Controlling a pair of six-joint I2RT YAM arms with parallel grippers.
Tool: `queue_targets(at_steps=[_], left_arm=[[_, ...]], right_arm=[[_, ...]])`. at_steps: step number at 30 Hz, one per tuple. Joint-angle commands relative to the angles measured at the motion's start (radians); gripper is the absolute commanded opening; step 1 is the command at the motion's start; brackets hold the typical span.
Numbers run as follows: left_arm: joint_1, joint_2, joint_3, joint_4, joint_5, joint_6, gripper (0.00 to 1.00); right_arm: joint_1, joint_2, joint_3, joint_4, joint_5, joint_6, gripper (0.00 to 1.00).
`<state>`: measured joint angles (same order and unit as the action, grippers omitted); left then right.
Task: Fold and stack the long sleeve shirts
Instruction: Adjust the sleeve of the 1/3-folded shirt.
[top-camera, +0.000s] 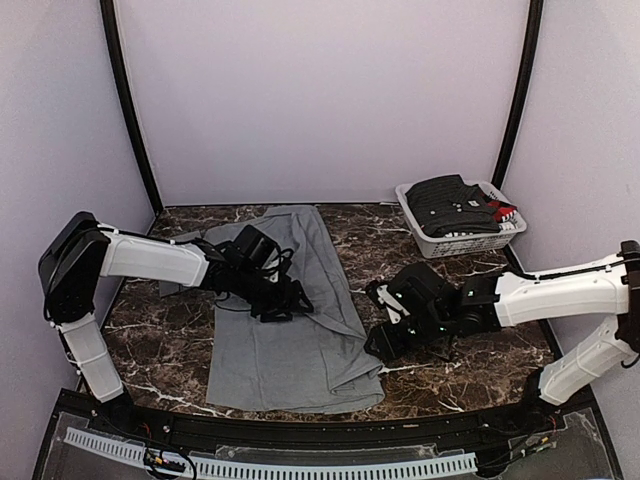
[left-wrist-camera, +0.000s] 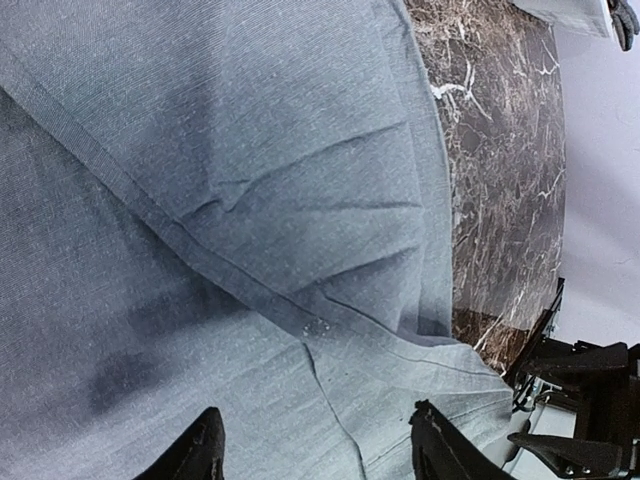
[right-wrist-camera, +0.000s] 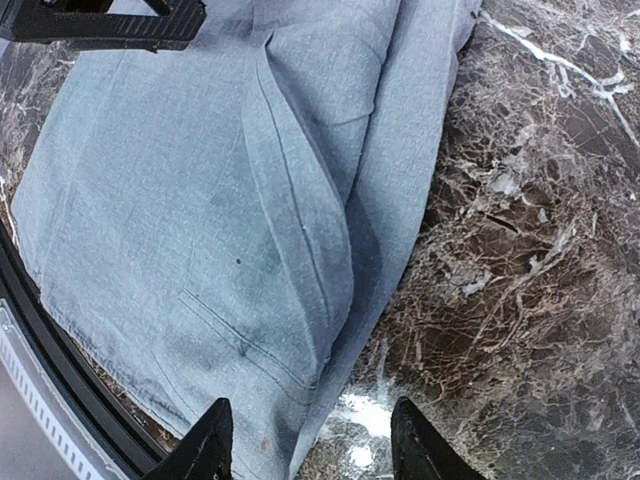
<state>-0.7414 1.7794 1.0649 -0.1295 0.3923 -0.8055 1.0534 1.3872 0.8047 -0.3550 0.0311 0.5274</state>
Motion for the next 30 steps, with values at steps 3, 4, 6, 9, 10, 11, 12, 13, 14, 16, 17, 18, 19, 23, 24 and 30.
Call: queue_targets(at_steps=[3, 4, 6, 9, 10, 11, 12, 13, 14, 16, 17, 18, 19, 23, 24, 30], left_arm=[[0.011, 0.026, 0.014, 0.036, -0.017, -0.039, 0.63], [0.013, 0.031, 0.016, 0.039, -0.025, -0.053, 0.63], [0.013, 0.036, 0.013, 0.055, -0.038, -0.073, 0.63], [0.015, 0.046, 0.012, 0.088, -0.056, -0.105, 0.63], [0.016, 0.052, 0.011, 0.096, -0.057, -0.111, 0.63], [0.016, 0.055, 0.012, 0.114, -0.057, -0.126, 0.63], [0.016, 0.063, 0.012, 0.12, -0.058, -0.131, 0.63], [0.016, 0.068, 0.017, 0.125, -0.058, -0.14, 0.63], [0.017, 0.077, 0.02, 0.126, -0.059, -0.144, 0.62], [0.016, 0.09, 0.028, 0.126, -0.061, -0.154, 0.61], [0.016, 0.093, 0.031, 0.148, -0.067, -0.163, 0.6], [0.017, 0.099, 0.032, 0.154, -0.069, -0.167, 0.6], [0.016, 0.101, 0.034, 0.167, -0.071, -0.176, 0.58], [0.016, 0.108, 0.051, 0.181, -0.081, -0.2, 0.53], [0.017, 0.107, 0.052, 0.185, -0.083, -0.204, 0.53], [0.017, 0.107, 0.061, 0.234, -0.084, -0.24, 0.6]], right_arm=[[0.045, 0.026, -0.011, 0.038, -0.026, 0.053, 0.47], [0.049, 0.038, -0.007, 0.039, -0.026, 0.055, 0.46], [0.056, 0.06, -0.002, 0.044, -0.027, 0.059, 0.42], [0.057, 0.076, 0.004, 0.052, -0.058, 0.063, 0.33], [0.057, 0.082, 0.008, 0.05, -0.062, 0.063, 0.29], [0.057, 0.085, 0.013, 0.047, -0.064, 0.062, 0.24], [0.057, 0.088, 0.02, 0.042, -0.063, 0.062, 0.19], [0.056, 0.088, 0.028, 0.033, -0.058, 0.057, 0.14], [0.056, 0.088, 0.04, 0.022, -0.05, 0.053, 0.1], [0.057, 0.086, 0.071, -0.013, -0.035, 0.041, 0.03], [0.057, 0.088, 0.091, -0.045, -0.004, 0.033, 0.0], [0.057, 0.088, 0.111, -0.069, 0.014, 0.022, 0.0], [0.057, 0.089, 0.131, -0.092, 0.033, 0.012, 0.0], [0.057, 0.092, 0.207, -0.195, 0.12, -0.024, 0.0], [0.057, 0.089, 0.227, -0.22, 0.143, -0.033, 0.0], [0.057, 0.103, 0.357, -0.369, 0.277, -0.123, 0.0]])
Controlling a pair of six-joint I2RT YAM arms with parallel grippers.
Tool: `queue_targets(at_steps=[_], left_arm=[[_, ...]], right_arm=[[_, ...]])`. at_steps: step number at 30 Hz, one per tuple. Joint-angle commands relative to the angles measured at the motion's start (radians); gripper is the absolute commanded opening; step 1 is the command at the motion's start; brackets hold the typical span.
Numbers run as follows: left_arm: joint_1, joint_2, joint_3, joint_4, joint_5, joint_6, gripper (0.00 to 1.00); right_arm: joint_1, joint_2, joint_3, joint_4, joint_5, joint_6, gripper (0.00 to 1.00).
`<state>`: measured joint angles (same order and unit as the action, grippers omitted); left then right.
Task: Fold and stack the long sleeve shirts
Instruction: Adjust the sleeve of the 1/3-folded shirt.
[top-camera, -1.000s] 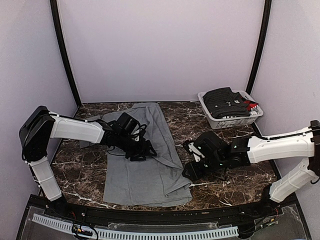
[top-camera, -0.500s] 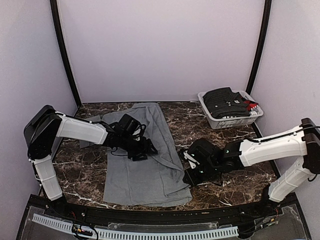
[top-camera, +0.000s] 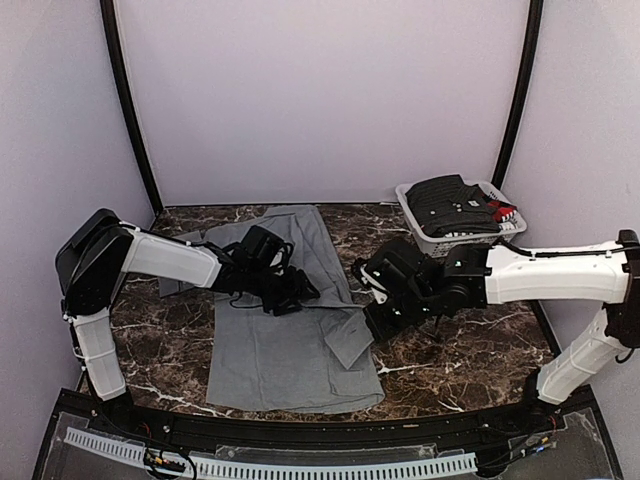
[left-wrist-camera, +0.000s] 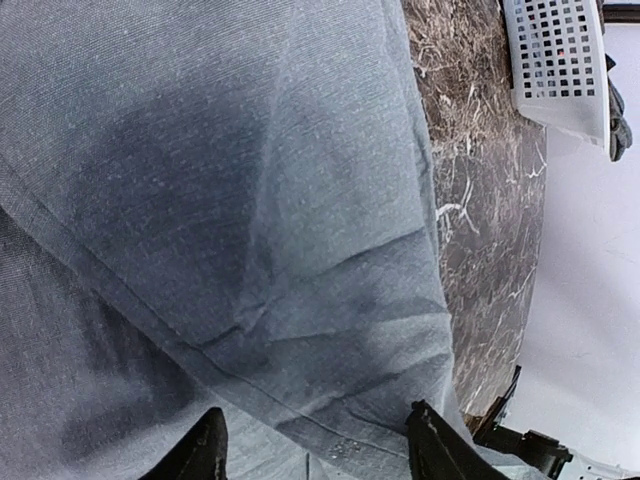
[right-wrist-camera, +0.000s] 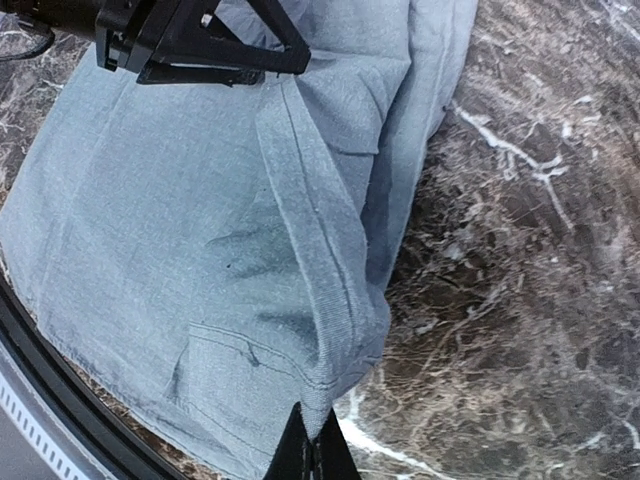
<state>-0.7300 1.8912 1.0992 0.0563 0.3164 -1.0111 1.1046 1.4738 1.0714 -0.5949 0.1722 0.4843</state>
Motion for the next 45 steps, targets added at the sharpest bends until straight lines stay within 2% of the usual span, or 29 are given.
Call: queue_targets(at_steps=[1, 7, 12, 18, 21, 24, 28, 32, 36, 45], left_arm=[[0.006, 0.001, 0.031, 0.053, -0.004, -0.045, 0.61], [0.007, 0.008, 0.051, 0.079, 0.0, -0.072, 0.63], [0.012, 0.009, 0.051, 0.096, -0.003, -0.089, 0.62], [0.041, -0.003, 0.029, 0.05, -0.031, -0.051, 0.52], [0.066, -0.022, 0.011, 0.022, -0.046, -0.026, 0.49], [0.081, -0.03, 0.005, -0.008, -0.053, 0.006, 0.47], [0.094, -0.024, 0.011, -0.025, -0.077, 0.036, 0.48], [0.114, -0.023, 0.019, -0.049, -0.119, 0.055, 0.52], [0.13, -0.021, 0.016, -0.062, -0.128, 0.061, 0.52], [0.153, 0.009, 0.025, -0.044, -0.156, 0.083, 0.51]], right_arm=[[0.006, 0.024, 0.117, -0.156, 0.16, -0.1, 0.0], [0.019, 0.068, 0.245, -0.268, 0.265, -0.219, 0.0], [0.07, 0.129, 0.225, -0.248, 0.231, -0.258, 0.0], [0.178, 0.239, 0.186, -0.214, 0.221, -0.253, 0.0], [0.193, 0.247, 0.175, -0.148, 0.148, -0.249, 0.0], [0.192, 0.259, 0.159, -0.123, 0.147, -0.227, 0.0], [0.184, 0.262, 0.155, -0.114, 0.171, -0.204, 0.0], [0.18, 0.251, 0.147, -0.078, 0.119, -0.207, 0.02], [0.181, 0.278, 0.147, -0.039, 0.057, -0.211, 0.01], [0.181, 0.299, 0.153, -0.024, 0.043, -0.199, 0.01]])
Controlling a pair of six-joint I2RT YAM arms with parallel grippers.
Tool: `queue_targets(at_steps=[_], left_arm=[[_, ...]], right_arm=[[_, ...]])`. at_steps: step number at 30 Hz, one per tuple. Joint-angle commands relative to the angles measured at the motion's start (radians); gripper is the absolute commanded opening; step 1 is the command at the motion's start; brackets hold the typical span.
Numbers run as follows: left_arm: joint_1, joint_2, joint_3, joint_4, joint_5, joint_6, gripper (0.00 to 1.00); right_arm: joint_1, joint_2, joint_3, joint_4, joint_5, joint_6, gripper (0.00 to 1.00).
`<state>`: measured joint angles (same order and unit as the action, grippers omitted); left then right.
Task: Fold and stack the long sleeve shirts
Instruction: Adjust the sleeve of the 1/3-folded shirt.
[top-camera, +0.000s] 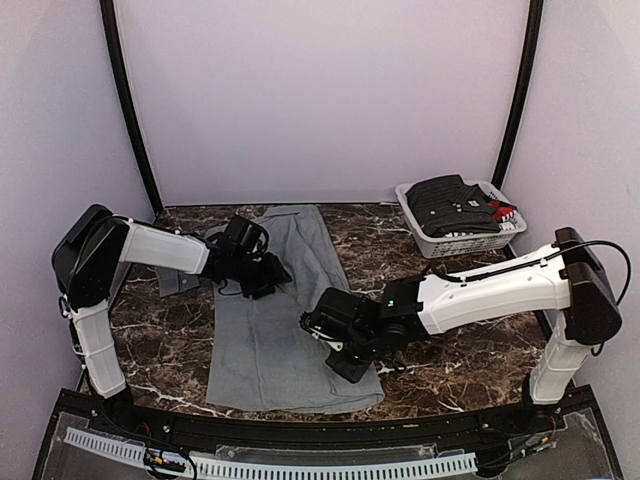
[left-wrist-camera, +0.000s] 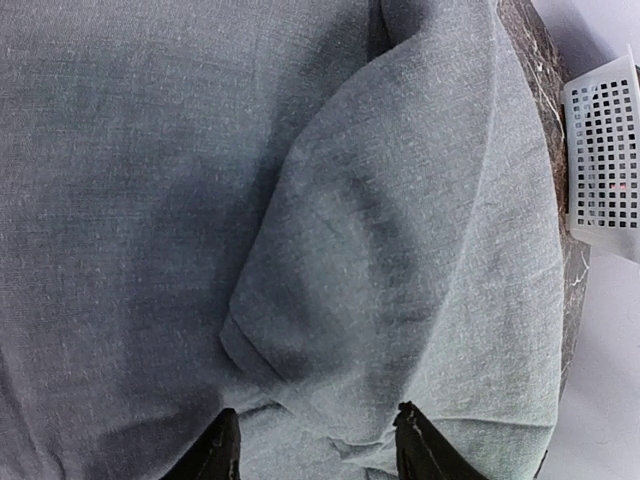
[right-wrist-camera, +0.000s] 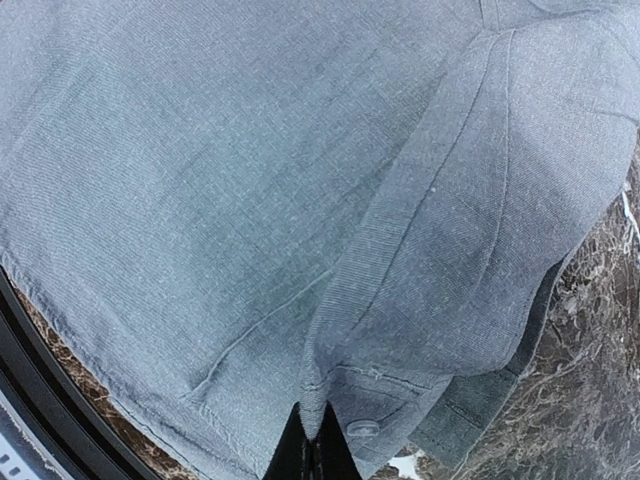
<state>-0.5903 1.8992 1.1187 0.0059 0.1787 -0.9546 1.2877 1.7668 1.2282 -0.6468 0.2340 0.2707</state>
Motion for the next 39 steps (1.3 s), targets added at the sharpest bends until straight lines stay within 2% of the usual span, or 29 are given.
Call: queue_targets(at_steps=[1, 8, 18, 27, 32, 39], left_arm=[[0.017, 0.003, 0.012, 0.027, -0.018, 0.029, 0.5], [0.021, 0.04, 0.066, 0.011, -0.027, 0.039, 0.4], [0.018, 0.059, 0.068, -0.03, -0.049, 0.016, 0.37], [0.018, 0.074, 0.093, -0.039, -0.059, 0.018, 0.09], [0.018, 0.053, 0.104, -0.044, -0.067, 0.02, 0.0], [0.022, 0.002, 0.089, -0.044, -0.08, 0.02, 0.0]], right_arm=[[-0.003, 0.007, -0.004, 0.028, -0.02, 0.015, 0.01], [-0.003, 0.007, -0.012, 0.027, -0.016, 0.022, 0.0], [-0.005, 0.009, -0.017, 0.026, -0.011, 0.019, 0.0], [-0.012, 0.008, -0.019, 0.032, -0.017, 0.016, 0.0], [-0.011, 0.002, -0.03, 0.037, -0.031, 0.016, 0.0], [-0.011, 0.013, -0.047, 0.064, -0.085, 0.005, 0.0]])
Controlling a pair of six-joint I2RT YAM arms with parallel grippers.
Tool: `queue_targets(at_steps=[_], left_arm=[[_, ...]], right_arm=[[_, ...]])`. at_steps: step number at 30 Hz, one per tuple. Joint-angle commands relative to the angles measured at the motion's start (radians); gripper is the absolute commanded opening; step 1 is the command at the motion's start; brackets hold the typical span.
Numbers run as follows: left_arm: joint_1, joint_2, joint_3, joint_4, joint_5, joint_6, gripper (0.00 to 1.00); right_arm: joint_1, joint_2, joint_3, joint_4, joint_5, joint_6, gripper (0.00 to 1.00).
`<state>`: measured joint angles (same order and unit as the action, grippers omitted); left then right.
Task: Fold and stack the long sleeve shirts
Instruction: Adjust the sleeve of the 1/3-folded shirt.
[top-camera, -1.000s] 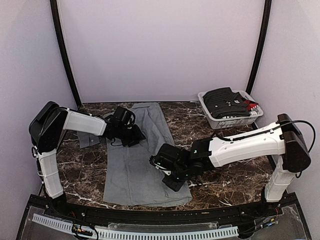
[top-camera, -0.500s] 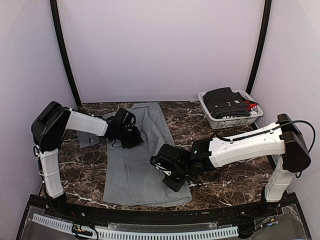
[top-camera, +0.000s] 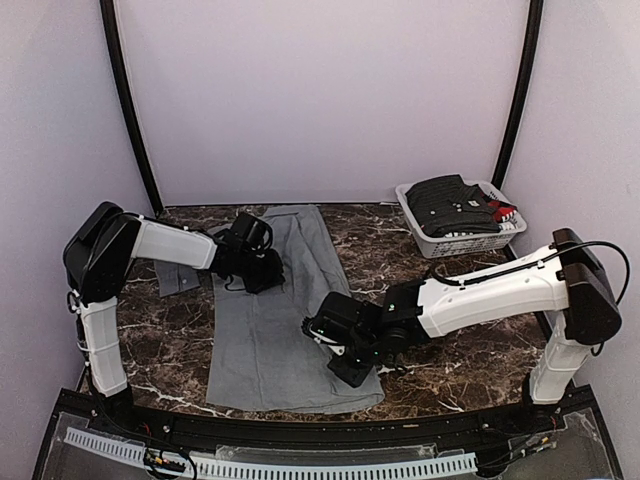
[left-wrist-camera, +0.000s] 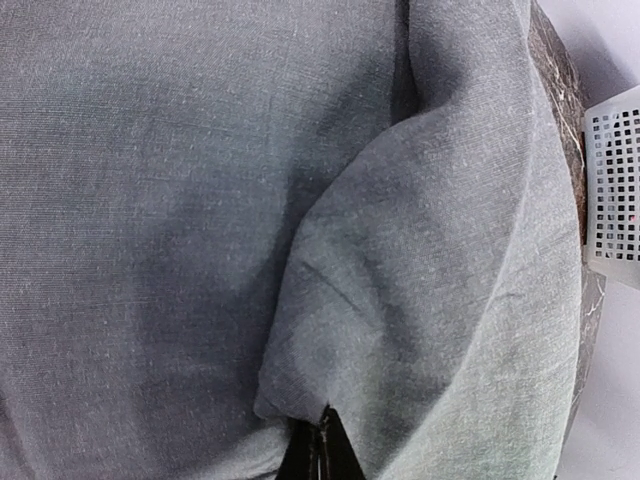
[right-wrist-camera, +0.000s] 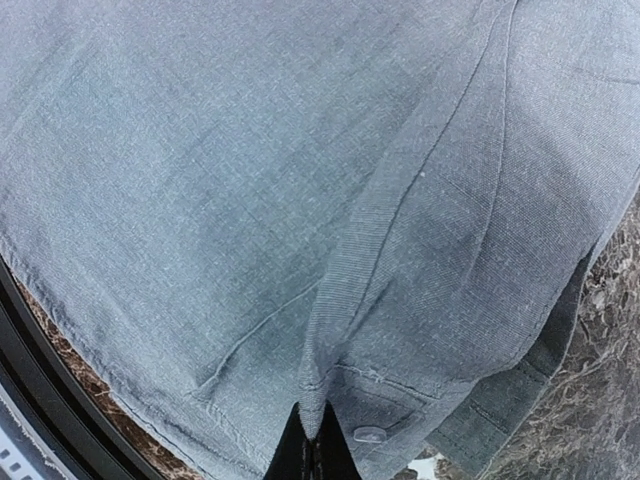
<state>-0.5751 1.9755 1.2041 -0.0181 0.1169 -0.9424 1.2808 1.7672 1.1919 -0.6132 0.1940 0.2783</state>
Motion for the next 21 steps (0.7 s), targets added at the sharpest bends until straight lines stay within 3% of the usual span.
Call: queue_targets(at_steps=[1, 18, 21], left_arm=[[0.008, -0.083, 0.002, -0.02, -0.017, 0.005, 0.0], [0.081, -0.154, -0.085, -0.006, 0.004, -0.01, 0.0], [0.087, -0.146, -0.099, 0.0, 0.004, -0.008, 0.0]], right_arm=[[-0.005, 0.017, -0.01, 0.033, -0.054, -0.005, 0.0], [-0.008, 0.1, 0.044, 0.13, -0.19, -0.006, 0.01], [-0.008, 0.077, 0.056, 0.154, -0.236, 0.001, 0.12]])
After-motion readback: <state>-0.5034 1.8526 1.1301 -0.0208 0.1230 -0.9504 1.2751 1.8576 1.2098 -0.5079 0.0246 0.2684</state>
